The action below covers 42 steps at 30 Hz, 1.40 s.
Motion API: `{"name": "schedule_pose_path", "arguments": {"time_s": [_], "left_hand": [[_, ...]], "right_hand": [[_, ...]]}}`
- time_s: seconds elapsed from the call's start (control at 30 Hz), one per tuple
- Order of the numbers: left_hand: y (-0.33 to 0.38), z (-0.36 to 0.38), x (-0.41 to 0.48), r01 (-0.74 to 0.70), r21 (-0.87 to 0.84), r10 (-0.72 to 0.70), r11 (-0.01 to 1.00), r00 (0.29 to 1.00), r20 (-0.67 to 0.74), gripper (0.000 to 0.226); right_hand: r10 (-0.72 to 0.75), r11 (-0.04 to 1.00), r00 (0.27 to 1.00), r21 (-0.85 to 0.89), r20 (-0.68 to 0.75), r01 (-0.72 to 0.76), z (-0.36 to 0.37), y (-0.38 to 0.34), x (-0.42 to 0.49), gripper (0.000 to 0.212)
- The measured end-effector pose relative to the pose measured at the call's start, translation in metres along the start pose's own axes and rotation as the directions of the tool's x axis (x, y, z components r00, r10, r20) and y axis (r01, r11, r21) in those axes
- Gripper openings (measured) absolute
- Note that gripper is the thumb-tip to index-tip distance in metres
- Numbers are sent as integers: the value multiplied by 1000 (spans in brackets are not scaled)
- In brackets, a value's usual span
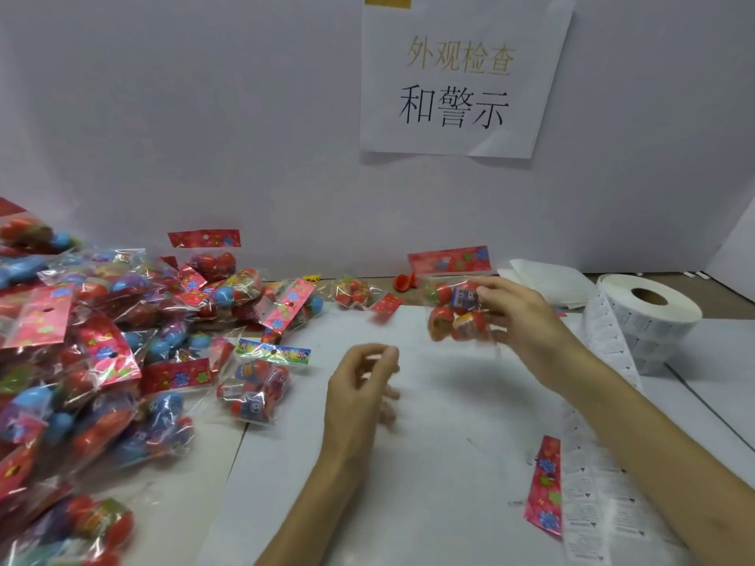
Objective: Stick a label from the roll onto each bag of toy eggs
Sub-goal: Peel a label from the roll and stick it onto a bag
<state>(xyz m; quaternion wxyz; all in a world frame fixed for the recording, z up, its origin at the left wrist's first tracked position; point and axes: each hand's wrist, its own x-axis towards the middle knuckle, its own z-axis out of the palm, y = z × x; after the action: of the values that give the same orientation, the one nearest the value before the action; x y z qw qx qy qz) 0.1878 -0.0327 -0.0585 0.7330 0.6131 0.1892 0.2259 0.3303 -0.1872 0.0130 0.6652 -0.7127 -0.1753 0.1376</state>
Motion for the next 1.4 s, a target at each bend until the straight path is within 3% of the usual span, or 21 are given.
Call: {"name": "schedule_pose_path", "arguments": {"time_s": [0.07, 0.13, 0.2, 0.37, 0.57, 0.83, 1.23, 1.4], "left_hand": [[5, 1, -1, 108, -147, -95, 983, 991, 92, 38], [10, 2, -4, 208, -187, -166, 960, 962, 214, 56], [12, 6, -10, 209, -123, -175, 970, 955, 239, 51], [10, 8, -16, 144, -28, -143, 989, 989, 34, 12], [14, 10, -20, 141, 32, -143, 989, 988, 55, 12], [15, 9, -22, 87, 56, -91, 995, 992, 86, 5], [17, 13, -26, 47, 107, -59, 993, 991, 120, 17], [18, 14, -28, 102, 114, -126, 988, 966, 226, 45]], "right_hand": [[34, 993, 988, 105, 149, -50, 1, -3, -32, 27], [59, 986, 972, 142, 226, -93, 5, 1, -56, 28], [90, 985, 964, 119, 250, -122, 12, 12, -71, 28], [128, 992, 969, -8, 211, -129, 21, 31, -83, 22], [39, 993, 992, -119, 123, -24, 20, 35, -89, 18], [-12, 991, 996, -132, 94, 24, 17, 36, -90, 20], [-94, 994, 993, -55, 70, 98, 13, 39, -90, 16], [-99, 995, 995, -11, 25, 99, 11, 39, -89, 12]]}}
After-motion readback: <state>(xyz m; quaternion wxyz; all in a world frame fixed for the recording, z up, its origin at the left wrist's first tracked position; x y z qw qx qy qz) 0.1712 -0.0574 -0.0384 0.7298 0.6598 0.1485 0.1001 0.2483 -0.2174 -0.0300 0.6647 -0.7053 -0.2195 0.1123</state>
